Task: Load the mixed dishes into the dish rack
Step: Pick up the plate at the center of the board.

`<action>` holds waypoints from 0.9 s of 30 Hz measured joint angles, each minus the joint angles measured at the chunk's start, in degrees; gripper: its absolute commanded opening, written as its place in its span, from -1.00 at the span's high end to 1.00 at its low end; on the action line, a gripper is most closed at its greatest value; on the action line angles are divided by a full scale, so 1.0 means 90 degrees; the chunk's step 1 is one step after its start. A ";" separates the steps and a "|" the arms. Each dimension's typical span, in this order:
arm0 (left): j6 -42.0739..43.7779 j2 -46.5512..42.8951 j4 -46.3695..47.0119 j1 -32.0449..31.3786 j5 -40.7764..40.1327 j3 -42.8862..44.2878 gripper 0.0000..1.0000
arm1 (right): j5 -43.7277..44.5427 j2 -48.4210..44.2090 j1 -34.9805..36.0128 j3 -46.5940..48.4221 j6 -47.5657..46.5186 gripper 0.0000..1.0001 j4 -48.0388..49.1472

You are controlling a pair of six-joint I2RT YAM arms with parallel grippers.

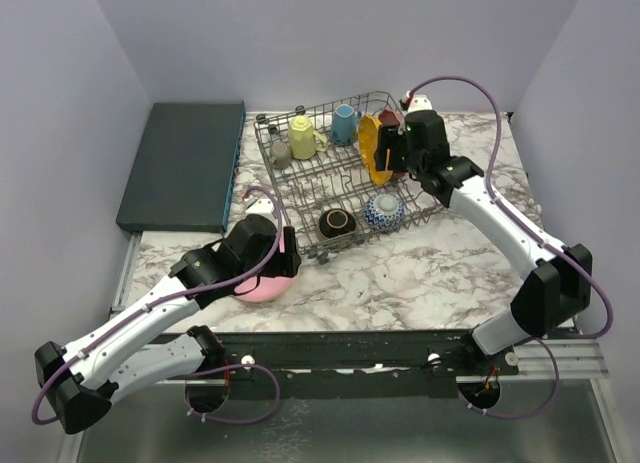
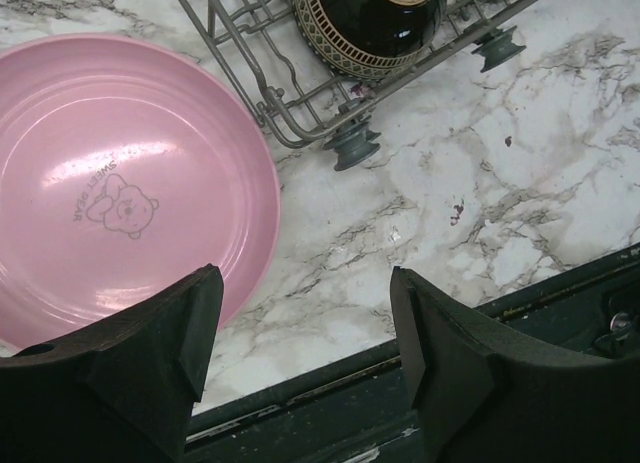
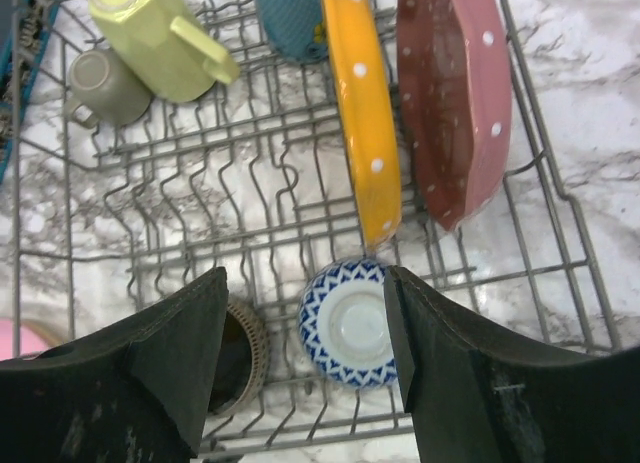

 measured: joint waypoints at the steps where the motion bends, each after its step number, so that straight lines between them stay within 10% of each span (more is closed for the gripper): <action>1: -0.0044 0.0073 0.0002 0.0000 -0.0012 0.0000 -0.46 | -0.0095 -0.0160 0.0000 -0.0158 0.0061 -0.39 -0.0034; 17: -0.0697 0.1360 0.0313 0.0126 -0.0593 0.0194 0.25 | -0.1154 -0.2074 0.0000 -0.2166 0.0699 -0.34 -0.0216; 27: -0.0782 0.1982 0.0940 0.0517 -0.0741 0.0197 0.28 | -0.1559 -0.2926 0.0000 -0.2934 0.0937 -0.33 -0.0243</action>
